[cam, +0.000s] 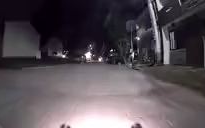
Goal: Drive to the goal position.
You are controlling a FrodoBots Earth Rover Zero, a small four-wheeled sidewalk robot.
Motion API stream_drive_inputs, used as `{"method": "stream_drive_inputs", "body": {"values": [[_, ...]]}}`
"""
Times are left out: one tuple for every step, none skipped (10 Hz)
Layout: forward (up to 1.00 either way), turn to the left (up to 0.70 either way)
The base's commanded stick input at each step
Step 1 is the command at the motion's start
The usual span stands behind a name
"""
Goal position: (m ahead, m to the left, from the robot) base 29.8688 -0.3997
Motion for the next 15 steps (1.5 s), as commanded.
{"method": "stream_drive_inputs", "body": {"values": [[0.70, 0.00], [0.70, 0.00], [0.70, 0.00], [0.70, 0.00], [0.70, 0.00], [0.70, 0.00], [0.70, 0.00], [0.70, 0.00], [0.70, 0.00], [0.70, 0.00], [0.70, 0.00], [0.70, 0.00], [0.70, 0.00], [0.70, 0.00], [0.70, 0.00]]}}
